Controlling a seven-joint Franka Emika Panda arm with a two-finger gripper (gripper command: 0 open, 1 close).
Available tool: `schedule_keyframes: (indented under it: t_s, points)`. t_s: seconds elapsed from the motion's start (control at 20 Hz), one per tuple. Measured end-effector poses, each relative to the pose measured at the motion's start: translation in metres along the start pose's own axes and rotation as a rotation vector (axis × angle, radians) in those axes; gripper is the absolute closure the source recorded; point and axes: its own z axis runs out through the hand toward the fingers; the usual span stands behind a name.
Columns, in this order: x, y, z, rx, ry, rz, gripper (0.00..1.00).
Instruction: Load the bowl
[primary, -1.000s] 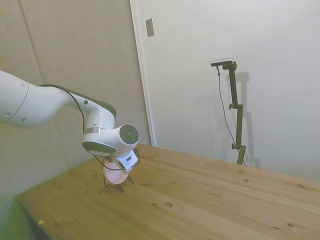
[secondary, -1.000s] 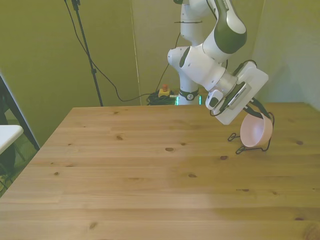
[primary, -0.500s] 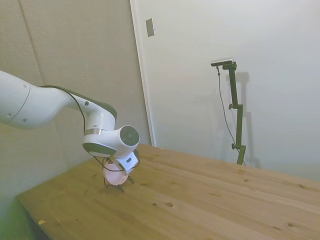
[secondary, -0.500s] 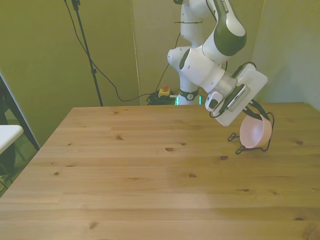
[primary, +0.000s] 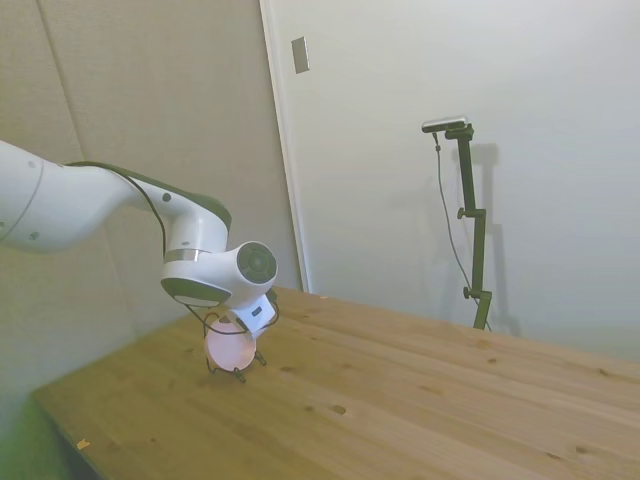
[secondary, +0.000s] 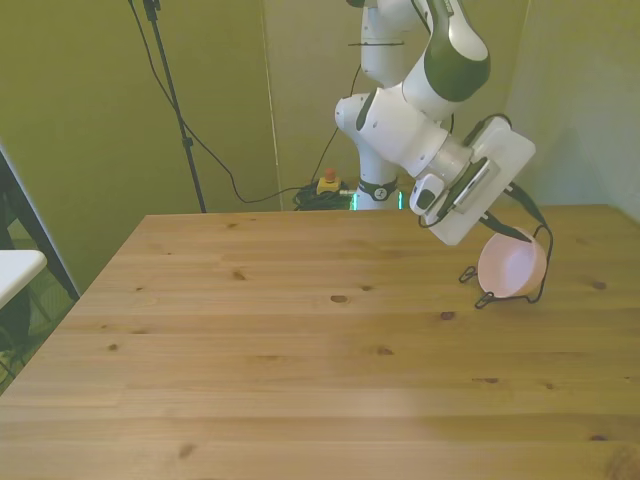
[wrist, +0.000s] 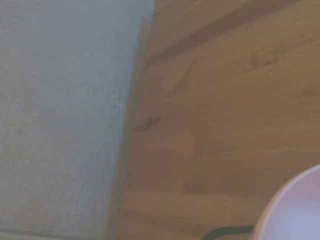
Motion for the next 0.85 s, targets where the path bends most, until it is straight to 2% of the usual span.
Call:
schedule_keyframes:
  t_s: [0.15,0.25,0.4,0.65,0.85]
  points:
    - [-0.011,-0.009,-0.037,0.021,0.020,-0.015,0.00]
    - [-0.016,-0.009,-0.059,0.001,0.047,-0.007,0.00]
    - [-0.023,-0.005,-0.086,-0.074,0.110,0.027,0.00]
    - [-0.031,0.007,-0.145,-0.200,0.277,0.080,0.00]
    - [-0.031,0.022,-0.169,-0.285,0.393,0.116,0.00]
